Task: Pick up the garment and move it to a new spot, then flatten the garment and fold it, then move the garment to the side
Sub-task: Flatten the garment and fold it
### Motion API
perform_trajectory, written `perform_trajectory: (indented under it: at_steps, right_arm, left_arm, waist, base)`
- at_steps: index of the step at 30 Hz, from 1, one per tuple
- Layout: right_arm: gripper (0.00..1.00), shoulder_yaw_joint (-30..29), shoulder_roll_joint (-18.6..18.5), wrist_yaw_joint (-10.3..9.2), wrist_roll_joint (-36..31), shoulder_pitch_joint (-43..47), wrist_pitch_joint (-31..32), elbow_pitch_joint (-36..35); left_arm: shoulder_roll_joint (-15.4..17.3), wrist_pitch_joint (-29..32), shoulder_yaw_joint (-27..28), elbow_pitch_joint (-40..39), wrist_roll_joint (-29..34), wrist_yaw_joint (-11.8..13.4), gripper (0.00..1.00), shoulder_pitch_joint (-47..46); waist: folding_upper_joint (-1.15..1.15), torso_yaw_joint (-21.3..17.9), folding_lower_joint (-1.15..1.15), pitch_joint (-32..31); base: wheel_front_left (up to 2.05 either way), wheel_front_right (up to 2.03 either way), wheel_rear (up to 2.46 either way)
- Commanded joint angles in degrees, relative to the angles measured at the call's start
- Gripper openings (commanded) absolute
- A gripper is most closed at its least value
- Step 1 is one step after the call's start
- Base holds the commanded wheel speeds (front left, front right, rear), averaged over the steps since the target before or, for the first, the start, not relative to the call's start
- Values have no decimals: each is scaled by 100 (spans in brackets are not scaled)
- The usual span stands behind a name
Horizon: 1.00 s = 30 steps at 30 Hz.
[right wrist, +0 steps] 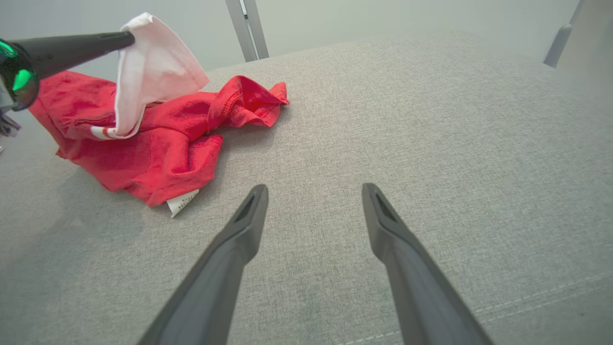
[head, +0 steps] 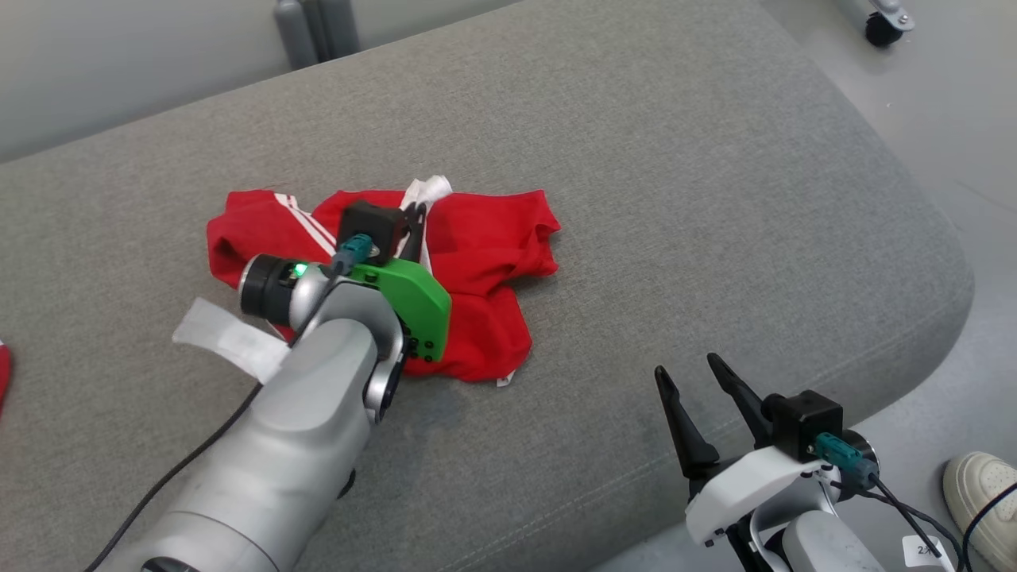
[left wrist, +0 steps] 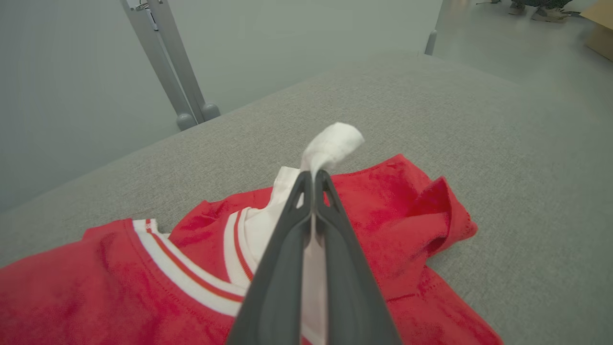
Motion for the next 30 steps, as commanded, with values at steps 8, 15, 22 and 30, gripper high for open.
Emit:
perform_trajectory:
  at_steps: [8, 15, 22, 30]
  right_arm:
    - [100, -129, -8, -2, -110, 104, 45, -11]
    - [100, -262, -7, -2, -189, 236, 170, -123]
    - [100, -324, -8, -2, -267, 277, 275, -247]
    - [100, -310, -9, -2, -291, 284, 360, -324]
  left_arm:
    - [817, -414, 1052, -822, -560, 590, 0, 405]
    - [1614, -453, 1864, -2068, -782, 1162, 0, 1495]
    - [1985, -451, 2175, -3001, -846, 1534, 0, 2658]
    - [1878, -427, 2147, -3294, -965, 1661, 100, 3213]
  waist:
    - [0, 676, 0, -342]
    - [0, 1046, 0, -506]
    - [0, 1246, 0, -550]
    - [0, 1302, 0, -623]
  base:
    - [0, 0, 0]
    - [0, 0, 0]
    - [0, 0, 0]
    - [0, 0, 0]
